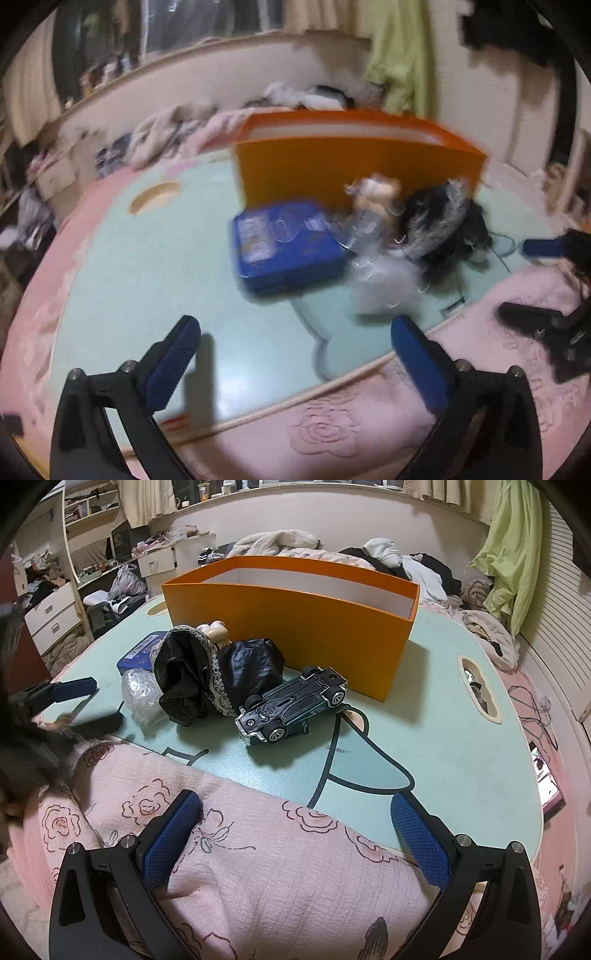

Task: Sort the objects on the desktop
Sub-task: 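Lift the silver piece out and place it beside the figurine with the left gripper, then grasp the brown printed pack in the box with the right gripper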

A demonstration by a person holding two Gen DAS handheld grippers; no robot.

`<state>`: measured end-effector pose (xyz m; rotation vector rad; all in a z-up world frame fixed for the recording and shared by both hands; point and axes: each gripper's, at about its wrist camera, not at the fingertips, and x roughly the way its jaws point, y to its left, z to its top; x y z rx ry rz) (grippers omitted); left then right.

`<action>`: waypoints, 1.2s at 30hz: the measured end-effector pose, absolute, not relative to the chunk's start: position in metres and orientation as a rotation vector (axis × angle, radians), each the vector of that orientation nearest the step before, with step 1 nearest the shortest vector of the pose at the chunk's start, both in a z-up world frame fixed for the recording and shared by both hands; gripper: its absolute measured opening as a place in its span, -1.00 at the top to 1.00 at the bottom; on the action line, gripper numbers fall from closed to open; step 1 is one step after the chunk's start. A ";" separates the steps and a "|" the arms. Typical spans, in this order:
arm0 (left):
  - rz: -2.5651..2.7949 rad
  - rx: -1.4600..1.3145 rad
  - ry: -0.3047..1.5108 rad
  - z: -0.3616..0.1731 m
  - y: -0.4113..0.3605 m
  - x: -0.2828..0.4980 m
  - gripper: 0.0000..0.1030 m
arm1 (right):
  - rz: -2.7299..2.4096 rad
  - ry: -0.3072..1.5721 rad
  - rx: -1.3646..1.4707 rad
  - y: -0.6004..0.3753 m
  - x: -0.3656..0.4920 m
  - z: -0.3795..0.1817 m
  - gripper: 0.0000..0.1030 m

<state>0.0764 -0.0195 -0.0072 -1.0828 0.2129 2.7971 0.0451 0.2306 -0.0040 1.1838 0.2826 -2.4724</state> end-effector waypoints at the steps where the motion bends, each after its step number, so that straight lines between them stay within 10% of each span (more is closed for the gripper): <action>1: 2.791 -1.098 0.211 -0.007 -0.022 0.075 -1.00 | -2.474 0.288 1.186 0.230 0.044 -0.005 -0.99; 11: 2.785 -1.107 0.142 -0.010 -0.036 0.074 -1.00 | -2.477 0.238 1.165 0.233 0.047 -0.002 -0.95; 16: 2.784 -1.102 0.144 -0.011 -0.034 0.075 -1.00 | -2.448 0.097 1.034 0.245 0.053 0.017 -0.05; 26: 2.780 -1.093 0.144 -0.008 -0.028 0.083 -1.00 | -2.302 -0.346 1.430 0.253 -0.089 0.077 -0.04; 36: 2.783 -1.089 0.146 -0.007 -0.027 0.084 -1.00 | -2.211 0.225 1.890 0.184 -0.163 0.038 -0.03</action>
